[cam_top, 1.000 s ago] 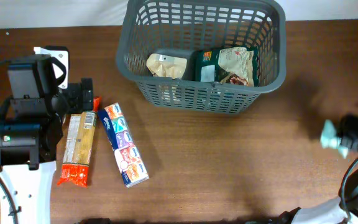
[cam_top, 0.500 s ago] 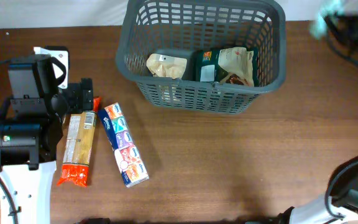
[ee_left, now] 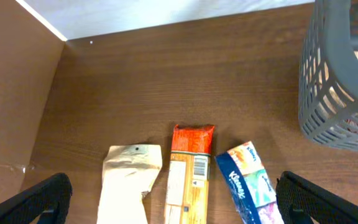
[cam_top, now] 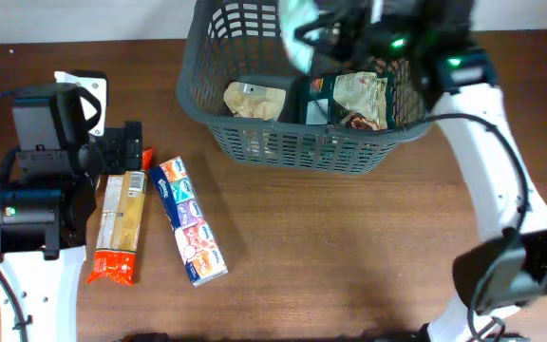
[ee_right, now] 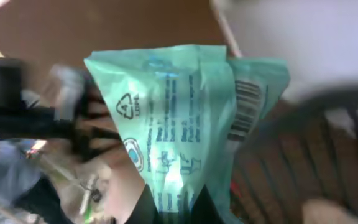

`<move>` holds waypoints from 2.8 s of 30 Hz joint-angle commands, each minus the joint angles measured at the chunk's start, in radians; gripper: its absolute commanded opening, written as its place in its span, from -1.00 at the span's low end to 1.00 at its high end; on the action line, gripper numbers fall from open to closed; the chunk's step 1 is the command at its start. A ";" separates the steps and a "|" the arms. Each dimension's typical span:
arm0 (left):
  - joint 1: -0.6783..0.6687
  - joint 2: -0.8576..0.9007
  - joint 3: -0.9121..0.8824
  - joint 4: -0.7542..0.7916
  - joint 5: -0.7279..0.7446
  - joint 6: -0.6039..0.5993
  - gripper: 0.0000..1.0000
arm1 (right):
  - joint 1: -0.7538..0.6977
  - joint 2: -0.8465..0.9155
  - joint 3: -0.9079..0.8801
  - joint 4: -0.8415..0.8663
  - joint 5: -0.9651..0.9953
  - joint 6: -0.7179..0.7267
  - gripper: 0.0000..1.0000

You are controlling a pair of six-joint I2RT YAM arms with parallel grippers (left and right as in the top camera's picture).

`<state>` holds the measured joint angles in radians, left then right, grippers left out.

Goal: Pack container
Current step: 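Carry the wipes pouch over the basket and release it inside, then lower the left gripper onto the spaghetti pack and grasp it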

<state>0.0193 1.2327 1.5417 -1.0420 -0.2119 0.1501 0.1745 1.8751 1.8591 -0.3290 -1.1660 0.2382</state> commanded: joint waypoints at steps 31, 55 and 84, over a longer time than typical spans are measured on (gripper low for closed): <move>0.336 0.012 -0.187 0.134 0.013 0.014 0.99 | -0.245 -0.118 0.372 -0.593 1.012 -0.039 0.98; 0.365 0.507 -0.384 0.213 0.287 0.264 0.99 | -0.628 -0.178 0.465 -0.787 1.033 -0.134 0.98; 0.365 0.587 -0.537 0.371 0.238 0.275 -0.97 | -0.628 -0.179 0.465 -0.845 1.051 -0.135 0.98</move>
<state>0.3897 1.7340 0.9802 -0.6601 0.0631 0.4229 -0.4496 1.6951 2.3222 -1.1683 -0.1299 0.1062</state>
